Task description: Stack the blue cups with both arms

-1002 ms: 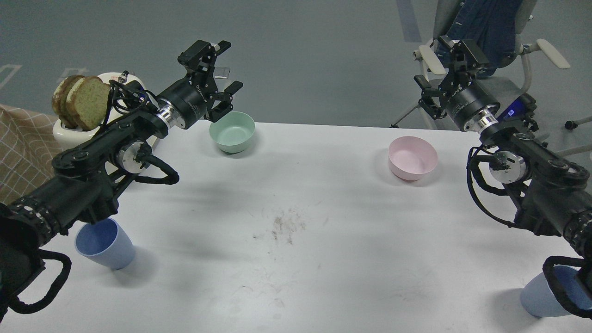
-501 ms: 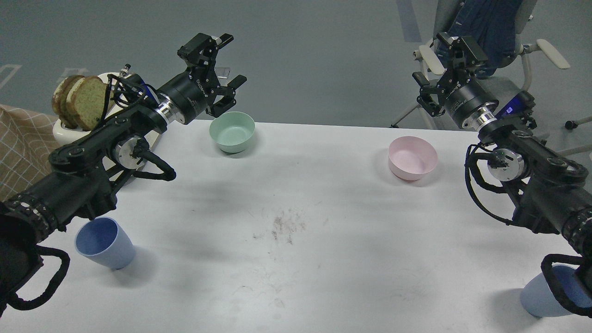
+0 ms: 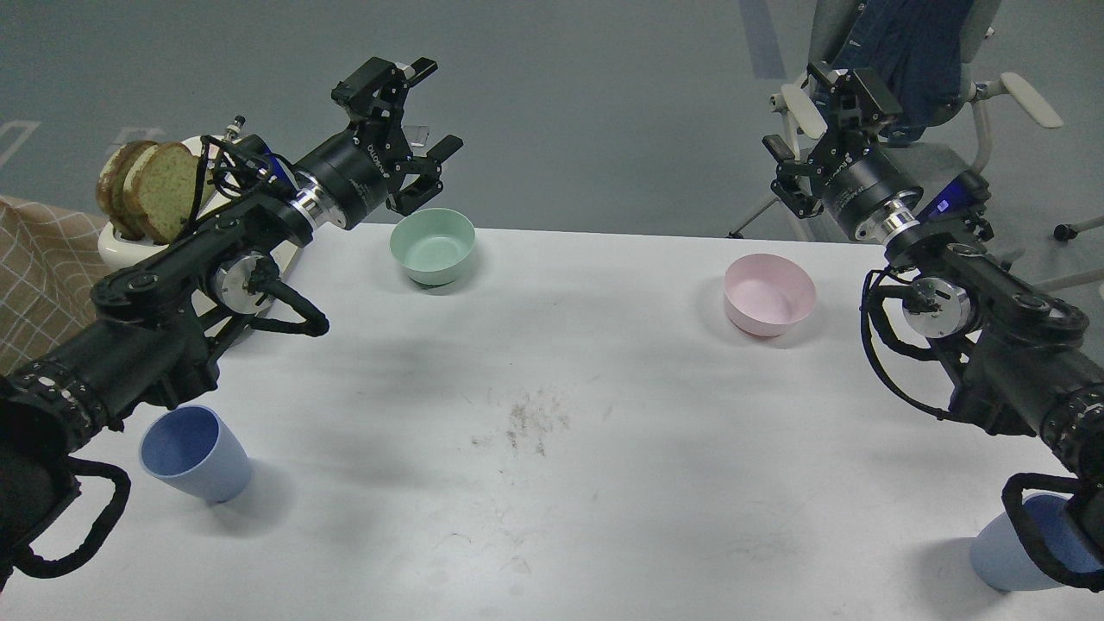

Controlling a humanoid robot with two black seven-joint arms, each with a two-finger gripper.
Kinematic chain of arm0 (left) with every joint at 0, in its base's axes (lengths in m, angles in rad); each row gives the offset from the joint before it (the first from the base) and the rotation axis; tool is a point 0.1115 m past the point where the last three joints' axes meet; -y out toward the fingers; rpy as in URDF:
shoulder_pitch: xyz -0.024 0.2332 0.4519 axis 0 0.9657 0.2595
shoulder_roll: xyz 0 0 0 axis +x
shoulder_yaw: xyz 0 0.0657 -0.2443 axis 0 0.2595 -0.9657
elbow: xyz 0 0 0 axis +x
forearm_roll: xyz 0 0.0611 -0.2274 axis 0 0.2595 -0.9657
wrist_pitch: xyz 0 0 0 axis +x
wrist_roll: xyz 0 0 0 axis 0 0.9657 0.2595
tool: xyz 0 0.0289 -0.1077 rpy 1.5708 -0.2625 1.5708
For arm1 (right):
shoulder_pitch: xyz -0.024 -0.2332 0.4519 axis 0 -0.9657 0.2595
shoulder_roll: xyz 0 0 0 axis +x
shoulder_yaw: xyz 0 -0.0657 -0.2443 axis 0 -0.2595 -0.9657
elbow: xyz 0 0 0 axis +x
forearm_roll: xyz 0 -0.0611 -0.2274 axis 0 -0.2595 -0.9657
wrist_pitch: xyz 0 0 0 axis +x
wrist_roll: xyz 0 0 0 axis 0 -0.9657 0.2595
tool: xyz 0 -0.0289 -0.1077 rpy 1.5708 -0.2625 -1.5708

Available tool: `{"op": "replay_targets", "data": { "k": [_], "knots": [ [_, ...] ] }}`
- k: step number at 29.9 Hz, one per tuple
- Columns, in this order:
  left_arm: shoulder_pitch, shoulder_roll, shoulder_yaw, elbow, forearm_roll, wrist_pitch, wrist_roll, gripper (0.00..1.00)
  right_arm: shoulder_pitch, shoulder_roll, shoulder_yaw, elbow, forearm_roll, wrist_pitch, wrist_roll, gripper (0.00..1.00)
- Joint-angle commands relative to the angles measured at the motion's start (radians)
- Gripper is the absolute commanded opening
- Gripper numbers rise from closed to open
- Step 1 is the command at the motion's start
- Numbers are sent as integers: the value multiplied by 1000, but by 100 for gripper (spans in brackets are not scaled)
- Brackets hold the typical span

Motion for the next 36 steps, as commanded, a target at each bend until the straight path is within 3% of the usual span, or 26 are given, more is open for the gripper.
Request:
{"op": "replay_targets", "data": {
  "k": [1,36],
  "knots": [
    [0,-4,-2,-1,-1,-1,-1,97,3,3,0,-1,0,0,0,100],
    [-1,-1,-7,-19,0,-1,-1,97,6,6,0,-1,0,0,0,100]
  ]
}}
